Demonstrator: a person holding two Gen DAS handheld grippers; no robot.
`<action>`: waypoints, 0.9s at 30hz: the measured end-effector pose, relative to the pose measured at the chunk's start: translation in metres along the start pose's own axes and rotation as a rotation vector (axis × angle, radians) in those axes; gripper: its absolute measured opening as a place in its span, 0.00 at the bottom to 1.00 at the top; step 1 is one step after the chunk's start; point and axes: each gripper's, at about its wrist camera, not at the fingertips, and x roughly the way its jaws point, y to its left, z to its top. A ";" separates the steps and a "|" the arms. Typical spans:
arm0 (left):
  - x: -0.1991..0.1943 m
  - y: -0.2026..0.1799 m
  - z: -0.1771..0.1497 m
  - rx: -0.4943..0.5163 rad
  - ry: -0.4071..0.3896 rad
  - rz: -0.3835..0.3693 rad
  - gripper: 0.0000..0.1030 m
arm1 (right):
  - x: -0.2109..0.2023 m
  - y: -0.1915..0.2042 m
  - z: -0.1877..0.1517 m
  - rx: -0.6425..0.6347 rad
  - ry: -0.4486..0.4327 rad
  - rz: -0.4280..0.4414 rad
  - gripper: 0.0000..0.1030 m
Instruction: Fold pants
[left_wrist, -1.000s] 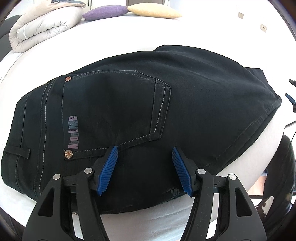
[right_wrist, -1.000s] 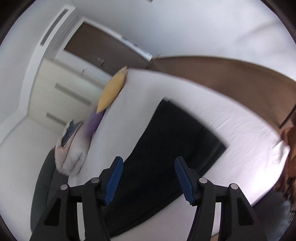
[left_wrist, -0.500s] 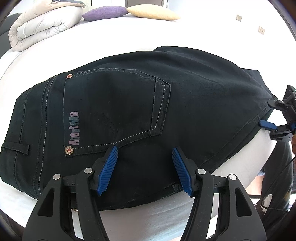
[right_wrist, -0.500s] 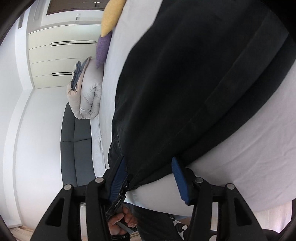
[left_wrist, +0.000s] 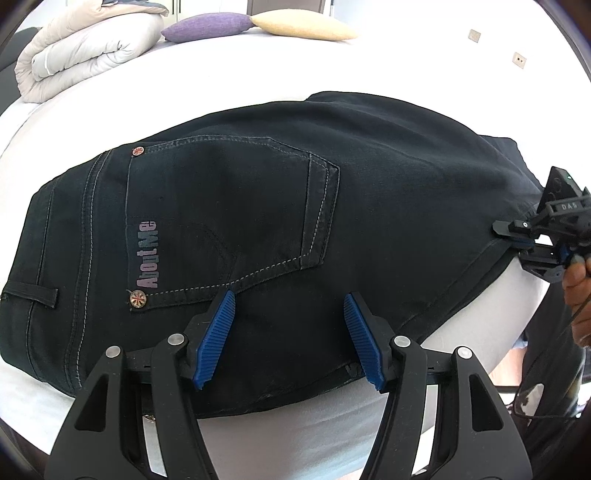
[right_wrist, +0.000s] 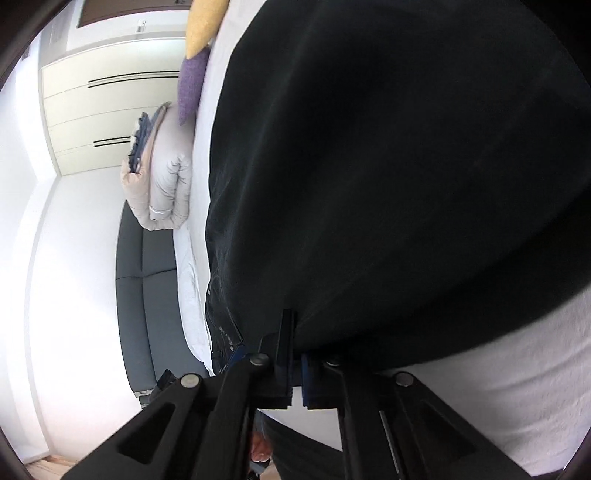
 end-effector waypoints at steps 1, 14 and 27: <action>0.000 0.000 0.000 0.002 0.002 -0.001 0.58 | -0.001 0.001 -0.003 -0.021 -0.005 -0.009 0.01; -0.025 -0.017 0.016 0.005 -0.036 0.014 0.58 | -0.019 -0.005 -0.019 -0.045 -0.032 0.040 0.19; 0.041 -0.092 0.056 0.103 0.010 -0.034 0.59 | -0.120 -0.061 0.021 0.090 -0.331 0.040 0.00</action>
